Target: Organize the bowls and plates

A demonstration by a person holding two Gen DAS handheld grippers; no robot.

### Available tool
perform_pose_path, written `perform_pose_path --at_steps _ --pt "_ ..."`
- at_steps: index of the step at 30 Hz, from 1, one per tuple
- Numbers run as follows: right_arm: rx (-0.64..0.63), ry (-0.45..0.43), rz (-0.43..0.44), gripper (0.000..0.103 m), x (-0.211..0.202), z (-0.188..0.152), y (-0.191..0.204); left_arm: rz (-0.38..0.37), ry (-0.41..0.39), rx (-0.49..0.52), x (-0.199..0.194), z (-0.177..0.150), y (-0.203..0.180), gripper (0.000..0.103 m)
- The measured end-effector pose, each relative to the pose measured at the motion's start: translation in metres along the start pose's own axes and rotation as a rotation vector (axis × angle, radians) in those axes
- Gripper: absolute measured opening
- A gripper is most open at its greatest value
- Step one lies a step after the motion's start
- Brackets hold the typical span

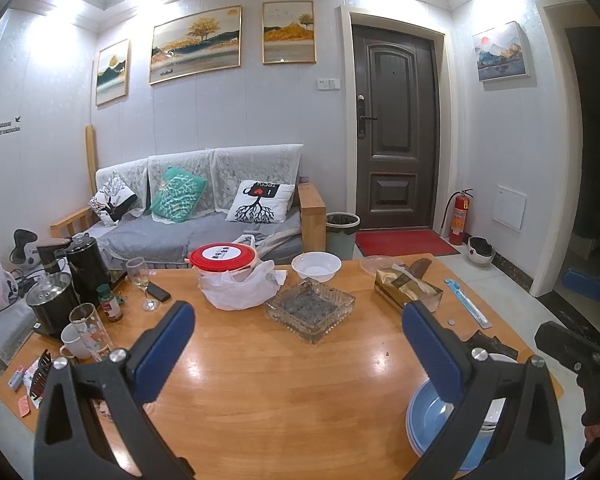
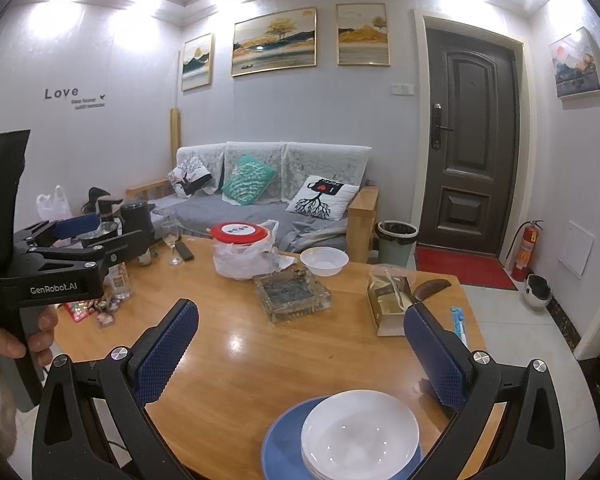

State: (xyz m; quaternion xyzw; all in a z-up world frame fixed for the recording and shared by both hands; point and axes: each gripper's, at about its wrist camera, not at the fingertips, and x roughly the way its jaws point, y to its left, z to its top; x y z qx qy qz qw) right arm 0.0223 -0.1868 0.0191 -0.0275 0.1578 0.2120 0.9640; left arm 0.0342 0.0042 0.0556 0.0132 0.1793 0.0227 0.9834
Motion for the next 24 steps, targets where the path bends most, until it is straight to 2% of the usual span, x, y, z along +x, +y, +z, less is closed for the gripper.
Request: perform_pose_path --at_steps 24 --pt "-0.002 0.0 -0.001 0.102 -0.0007 0.0002 -0.0003 -0.008 -0.02 0.005 -0.0083 0.0025 -0.0035 0.103"
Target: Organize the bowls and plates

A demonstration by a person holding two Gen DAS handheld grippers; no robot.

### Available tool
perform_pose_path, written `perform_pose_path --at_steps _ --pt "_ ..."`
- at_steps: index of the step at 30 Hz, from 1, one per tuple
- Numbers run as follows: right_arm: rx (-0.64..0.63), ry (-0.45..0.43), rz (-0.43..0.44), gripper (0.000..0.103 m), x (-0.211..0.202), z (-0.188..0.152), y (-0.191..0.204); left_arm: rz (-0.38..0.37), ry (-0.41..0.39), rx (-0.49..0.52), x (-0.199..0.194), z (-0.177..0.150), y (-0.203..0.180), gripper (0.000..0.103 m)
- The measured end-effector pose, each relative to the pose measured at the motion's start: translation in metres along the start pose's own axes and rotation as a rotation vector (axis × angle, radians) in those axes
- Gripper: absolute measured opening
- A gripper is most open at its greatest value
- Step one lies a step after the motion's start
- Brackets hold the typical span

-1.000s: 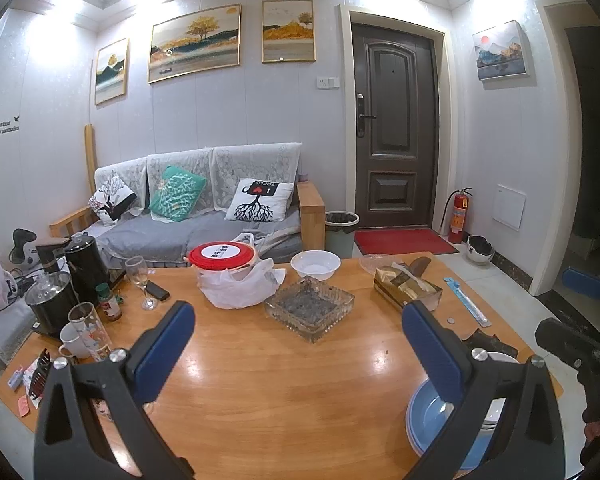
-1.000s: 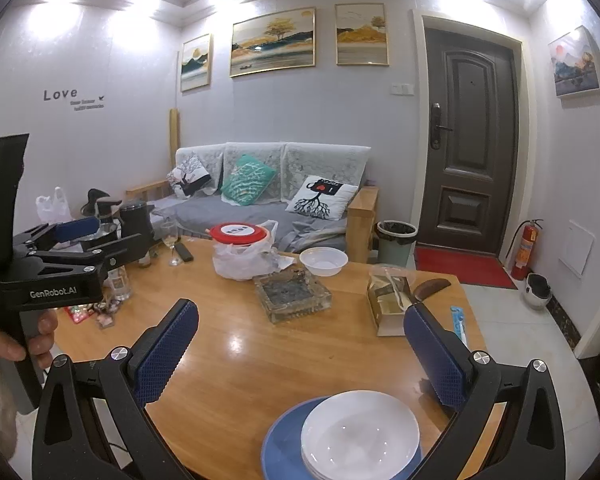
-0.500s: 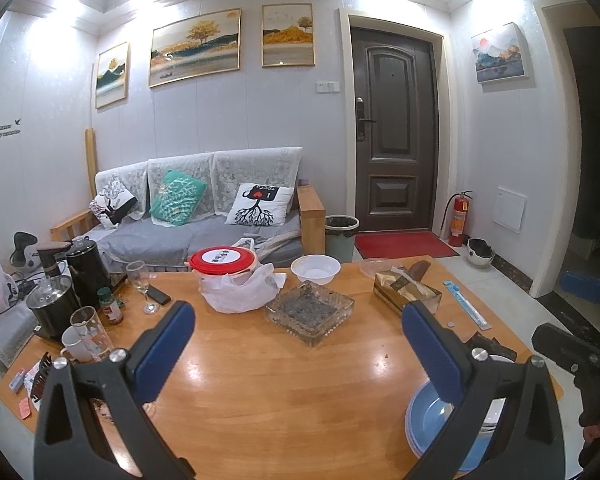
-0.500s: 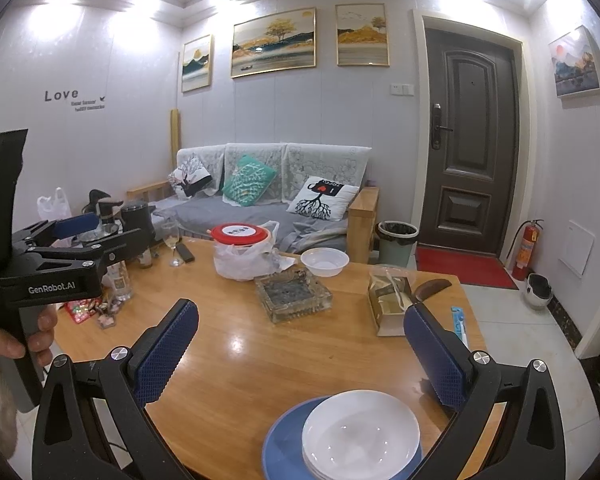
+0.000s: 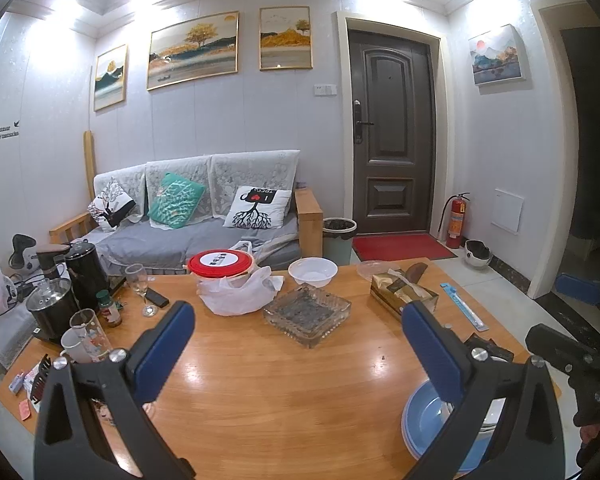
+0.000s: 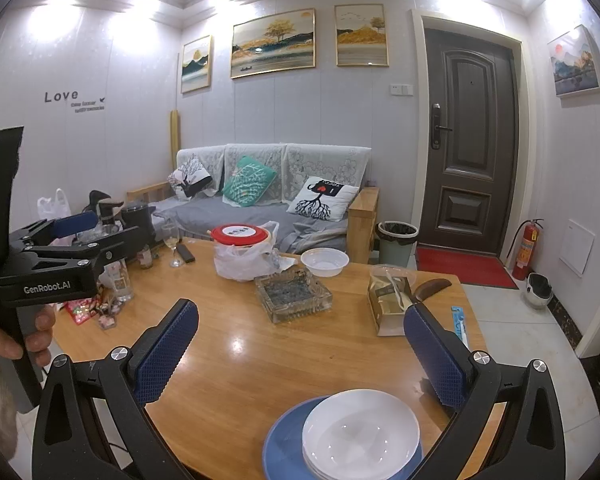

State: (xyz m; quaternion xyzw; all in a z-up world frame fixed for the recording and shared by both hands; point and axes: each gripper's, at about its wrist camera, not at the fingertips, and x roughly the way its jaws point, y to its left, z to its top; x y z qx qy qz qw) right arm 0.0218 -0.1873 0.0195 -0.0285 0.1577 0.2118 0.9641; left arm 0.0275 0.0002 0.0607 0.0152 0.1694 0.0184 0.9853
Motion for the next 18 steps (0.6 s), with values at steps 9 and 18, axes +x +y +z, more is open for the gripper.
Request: perform_pose_path --at_steps 9,18 --pt "0.002 -0.001 -0.001 0.102 -0.0012 0.0005 -0.0012 -0.005 -0.004 -0.001 -0.0032 0.0012 -0.0029 0.103" --pt "0.004 -0.002 -0.002 0.102 -0.0013 0.0005 -0.0014 -0.007 -0.002 -0.001 -0.0038 0.0013 -0.0034 0.103"
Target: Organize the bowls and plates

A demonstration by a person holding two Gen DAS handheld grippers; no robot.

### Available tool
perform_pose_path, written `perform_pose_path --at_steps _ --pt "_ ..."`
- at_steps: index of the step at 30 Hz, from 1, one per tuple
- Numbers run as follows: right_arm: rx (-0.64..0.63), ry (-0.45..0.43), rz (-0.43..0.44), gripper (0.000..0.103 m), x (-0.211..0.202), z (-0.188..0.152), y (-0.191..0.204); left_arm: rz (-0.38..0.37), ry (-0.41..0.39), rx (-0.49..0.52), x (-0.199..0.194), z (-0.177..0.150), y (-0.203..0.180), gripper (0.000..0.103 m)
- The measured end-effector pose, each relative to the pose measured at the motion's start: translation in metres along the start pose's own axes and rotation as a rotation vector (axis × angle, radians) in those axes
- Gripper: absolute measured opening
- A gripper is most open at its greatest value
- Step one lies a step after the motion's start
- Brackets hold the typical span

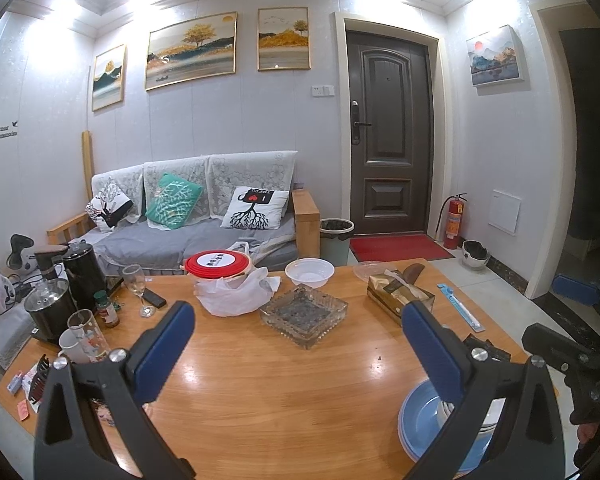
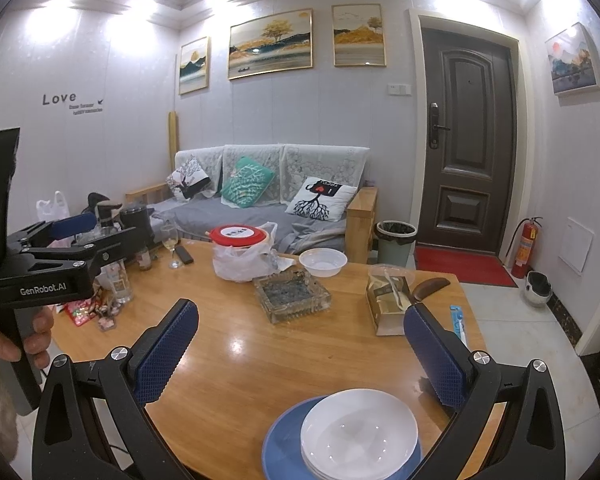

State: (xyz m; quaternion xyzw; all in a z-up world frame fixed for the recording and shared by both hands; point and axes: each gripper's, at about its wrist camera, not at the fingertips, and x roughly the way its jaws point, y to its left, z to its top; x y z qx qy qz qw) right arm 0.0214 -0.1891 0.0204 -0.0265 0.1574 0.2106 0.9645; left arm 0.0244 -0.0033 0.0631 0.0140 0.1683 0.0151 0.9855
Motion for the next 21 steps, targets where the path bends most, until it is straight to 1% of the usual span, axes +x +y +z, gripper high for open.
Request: perform_pose_path --at_steps 21 --pt "0.008 0.002 -0.002 0.102 -0.002 -0.0008 0.0002 -0.004 0.005 0.003 0.0015 0.0016 -0.0034 0.103"
